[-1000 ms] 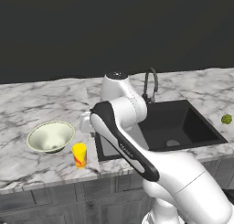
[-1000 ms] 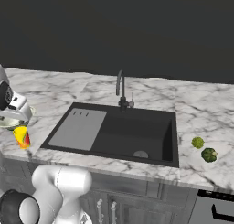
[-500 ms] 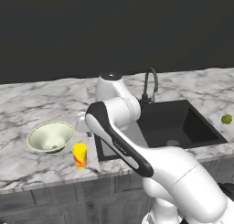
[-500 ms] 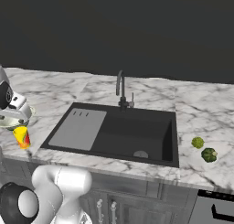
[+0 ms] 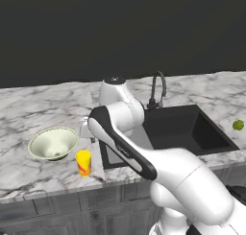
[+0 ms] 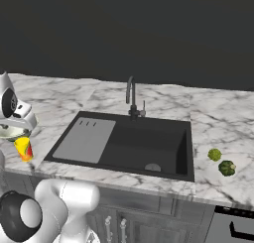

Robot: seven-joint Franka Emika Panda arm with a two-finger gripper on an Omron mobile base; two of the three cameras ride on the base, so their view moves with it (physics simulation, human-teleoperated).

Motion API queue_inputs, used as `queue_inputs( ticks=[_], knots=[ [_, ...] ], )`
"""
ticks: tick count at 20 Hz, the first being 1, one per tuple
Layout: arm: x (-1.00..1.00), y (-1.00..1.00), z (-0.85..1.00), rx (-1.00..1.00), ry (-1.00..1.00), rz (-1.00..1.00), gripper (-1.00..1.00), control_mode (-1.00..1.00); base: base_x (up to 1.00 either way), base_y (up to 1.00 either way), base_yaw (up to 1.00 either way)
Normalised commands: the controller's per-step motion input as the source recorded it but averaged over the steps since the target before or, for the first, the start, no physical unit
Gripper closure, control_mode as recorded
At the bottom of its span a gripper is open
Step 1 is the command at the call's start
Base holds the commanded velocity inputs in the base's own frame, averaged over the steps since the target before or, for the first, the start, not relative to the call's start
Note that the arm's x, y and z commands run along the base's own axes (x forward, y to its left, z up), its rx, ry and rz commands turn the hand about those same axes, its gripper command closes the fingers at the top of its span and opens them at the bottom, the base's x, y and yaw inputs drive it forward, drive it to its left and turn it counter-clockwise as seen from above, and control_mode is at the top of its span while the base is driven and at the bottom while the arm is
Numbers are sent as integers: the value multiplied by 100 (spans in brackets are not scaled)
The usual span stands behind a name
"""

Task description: Remove the broccoli and broccoli from the sink. Then move the bowl and cup from the counter to the sink for washing.

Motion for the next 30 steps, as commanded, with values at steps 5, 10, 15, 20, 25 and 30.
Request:
queue_inputs(
  ticks=[5,10,15,20,25,30],
  knots=[
    [9,0,-14,0,3,0,-100,-100,0,0,0],
    [6,2,-13,0,1,0,-100,-100,0,0,0],
    [4,3,-10,0,0,0,-100,-100,0,0,0],
    [4,2,-11,0,0,0,-100,-100,0,0,0],
    [3,1,-13,0,1,0,-100,-100,0,0,0],
    [1,1,-15,0,2,0,-100,-100,0,0,0]
  ],
)
